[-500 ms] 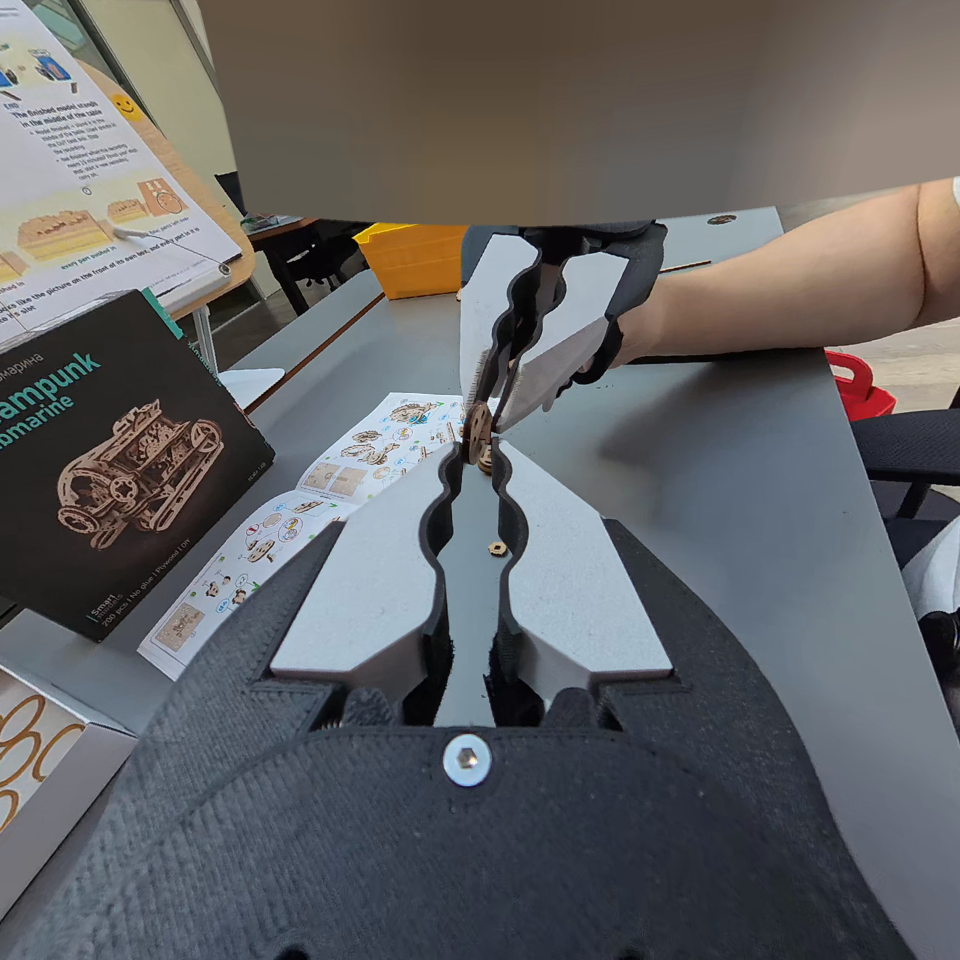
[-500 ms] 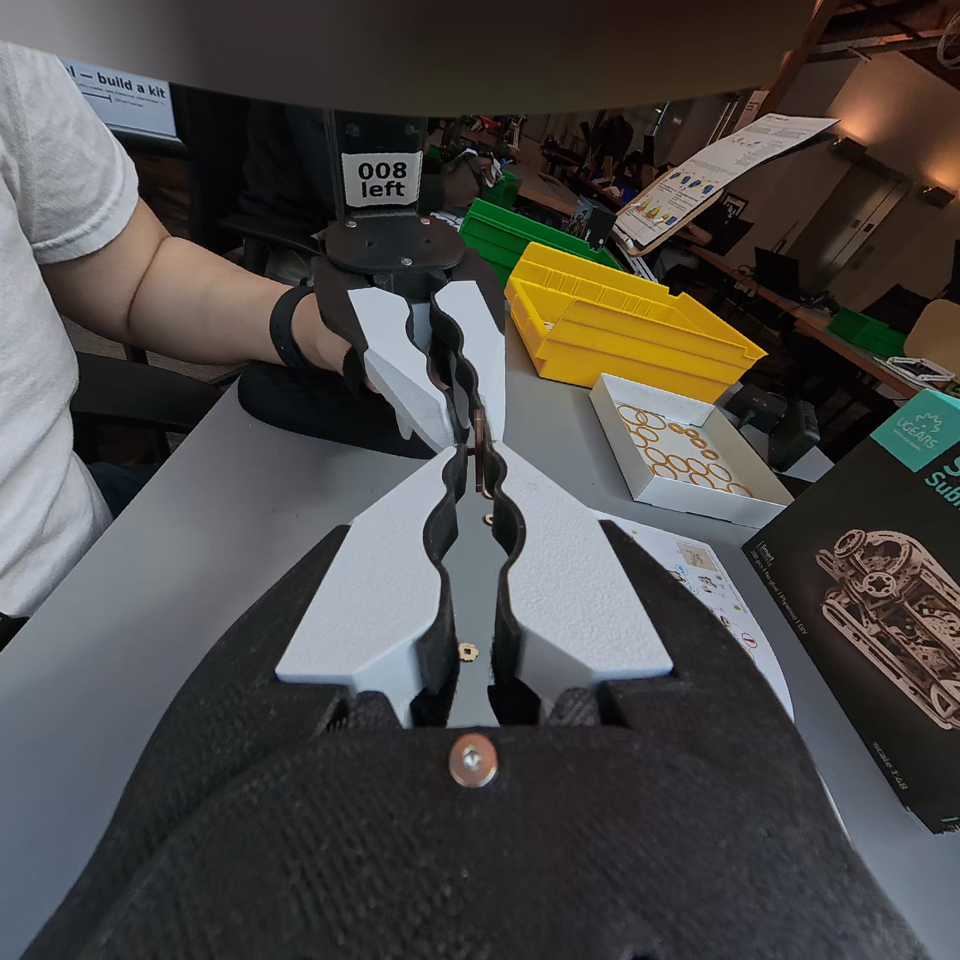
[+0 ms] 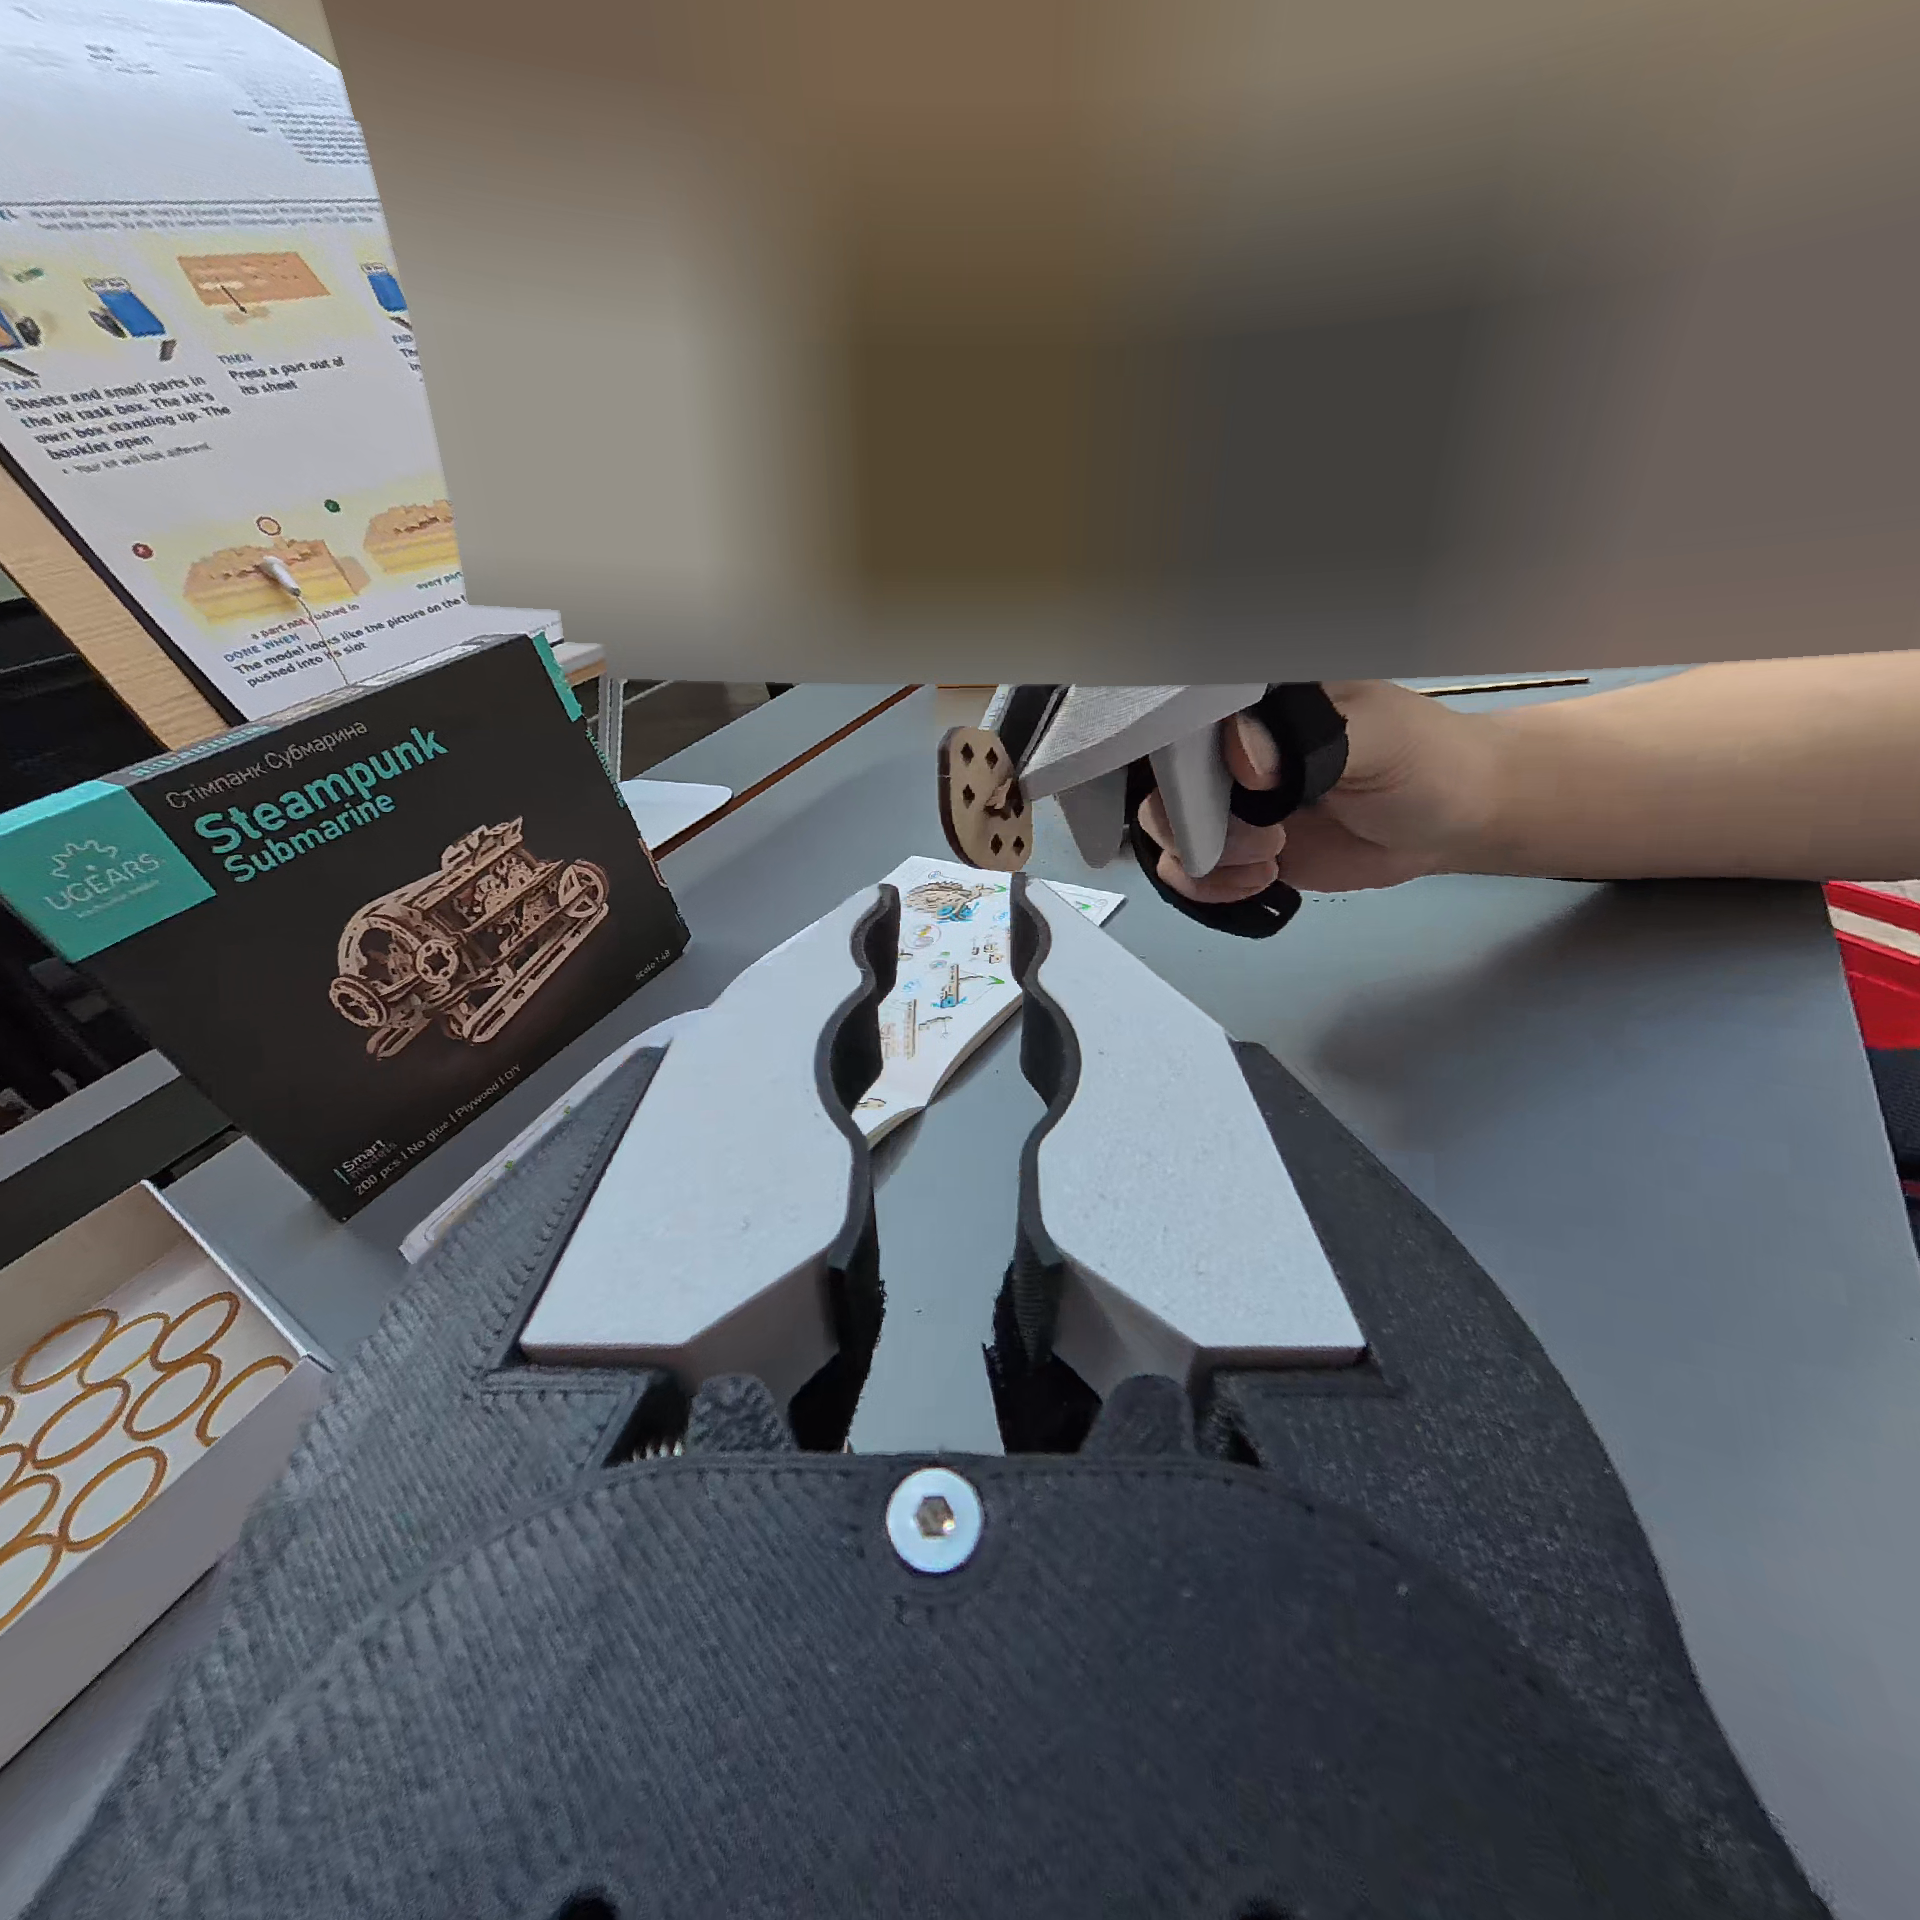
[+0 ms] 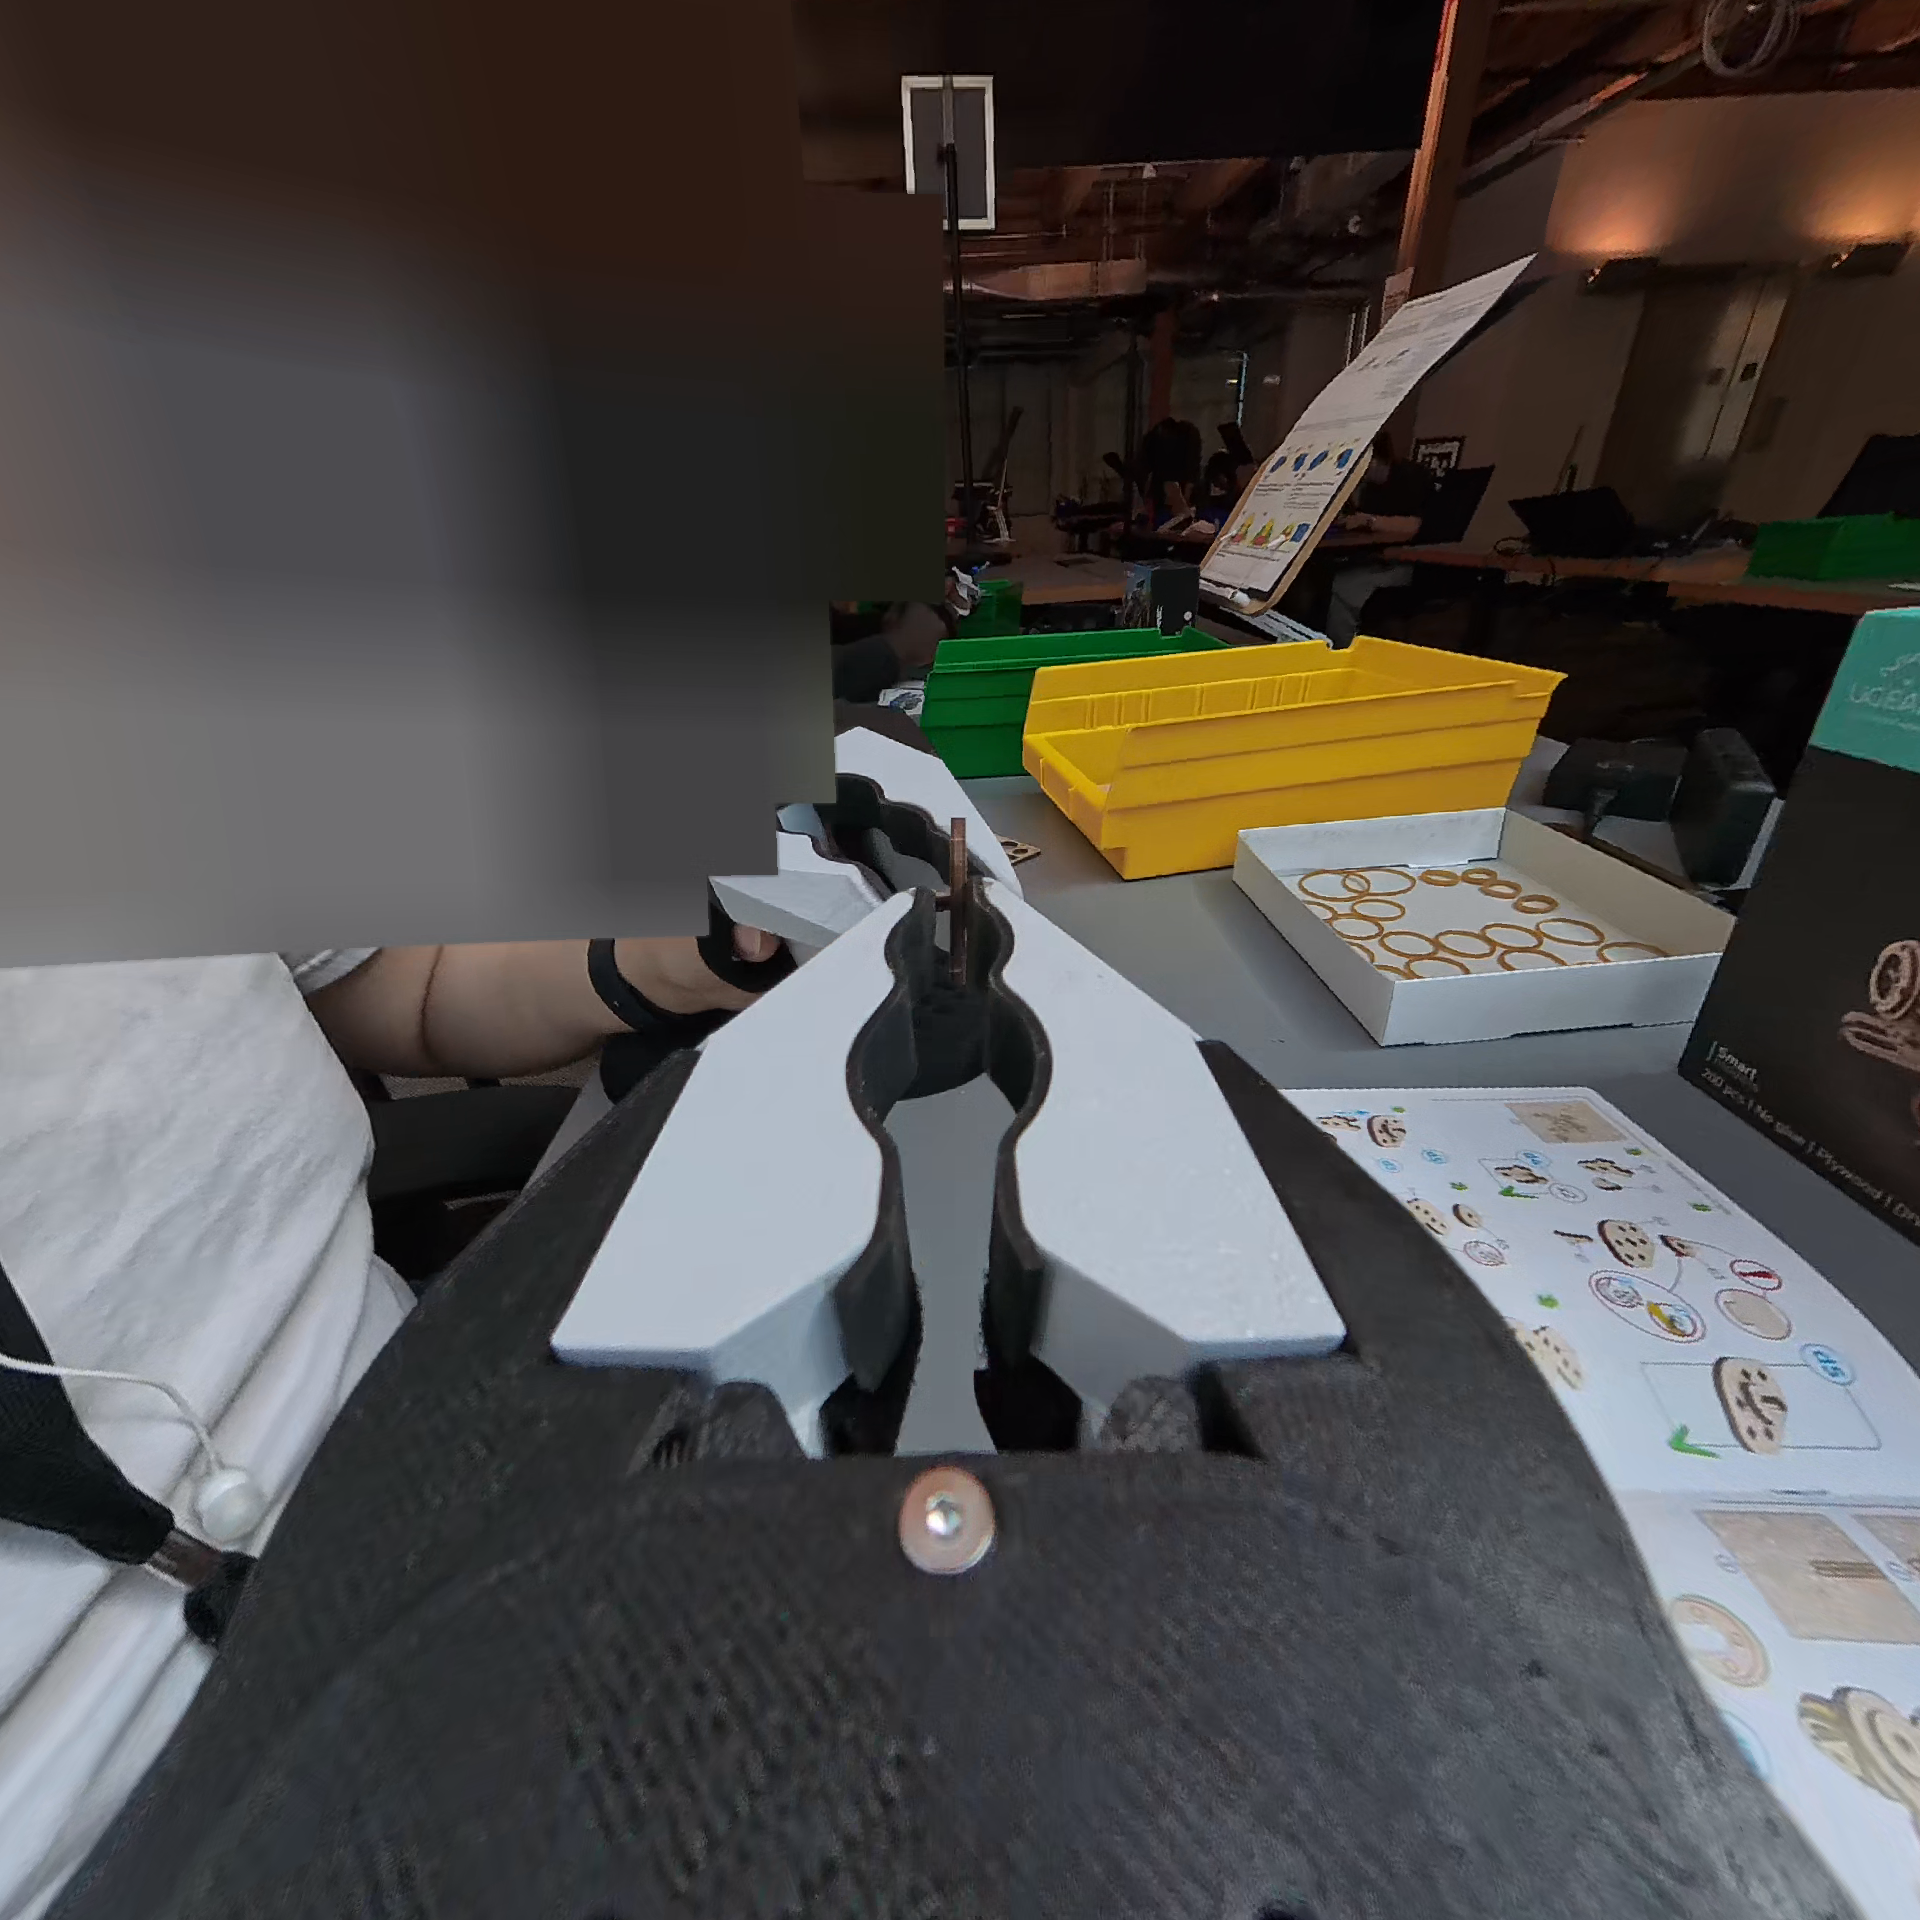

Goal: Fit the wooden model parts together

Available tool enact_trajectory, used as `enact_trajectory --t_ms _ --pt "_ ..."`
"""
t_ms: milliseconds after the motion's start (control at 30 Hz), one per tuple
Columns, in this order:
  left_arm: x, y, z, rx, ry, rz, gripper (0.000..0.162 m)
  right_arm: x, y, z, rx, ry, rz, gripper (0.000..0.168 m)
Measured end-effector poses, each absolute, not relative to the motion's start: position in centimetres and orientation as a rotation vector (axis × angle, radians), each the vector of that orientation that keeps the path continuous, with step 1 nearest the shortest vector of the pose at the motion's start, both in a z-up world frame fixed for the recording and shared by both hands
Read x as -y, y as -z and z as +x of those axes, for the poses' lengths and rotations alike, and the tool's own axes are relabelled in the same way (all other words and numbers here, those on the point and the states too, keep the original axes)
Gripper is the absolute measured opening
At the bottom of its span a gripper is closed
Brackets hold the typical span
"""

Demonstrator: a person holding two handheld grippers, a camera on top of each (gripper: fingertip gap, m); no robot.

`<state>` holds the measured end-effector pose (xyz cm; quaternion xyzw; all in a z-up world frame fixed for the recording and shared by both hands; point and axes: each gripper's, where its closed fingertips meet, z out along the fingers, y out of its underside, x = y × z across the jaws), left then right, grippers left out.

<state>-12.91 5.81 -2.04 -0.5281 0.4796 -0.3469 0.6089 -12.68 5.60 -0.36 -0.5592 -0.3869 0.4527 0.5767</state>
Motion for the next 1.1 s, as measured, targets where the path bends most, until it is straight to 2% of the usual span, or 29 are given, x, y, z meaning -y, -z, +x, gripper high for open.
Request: enact_trajectory --t_ms 133,233,433,667,733,1100 --pt "-6.0 1.3 -13.1 -1.079 0.691 -1.170 0.023 -6.3 -0.5 -12.0 0.724 -1.276 -1.355 0.005" --pt "-5.7 1.2 -12.5 -1.065 0.794 -1.204 0.023 -6.5 -0.8 -11.5 0.686 -1.337 -1.341 0.005" --pt "-5.2 0.4 -12.1 -1.041 1.003 -1.238 0.018 -5.4 -0.5 -12.2 0.836 -1.198 -1.282 0.006" --pt "-4.3 0.1 -12.1 -1.079 0.953 -1.162 0.018 -4.1 -0.6 -12.7 0.967 -1.050 -1.186 0.006" --pt "-4.0 0.2 -12.1 -1.098 0.951 -1.151 0.009 -4.0 -0.6 -12.8 0.987 -1.011 -1.167 0.005" --pt "-3.1 0.4 -12.1 -1.153 0.919 -1.091 0.008 -3.0 -0.3 -12.9 1.096 -0.926 -1.109 0.006"
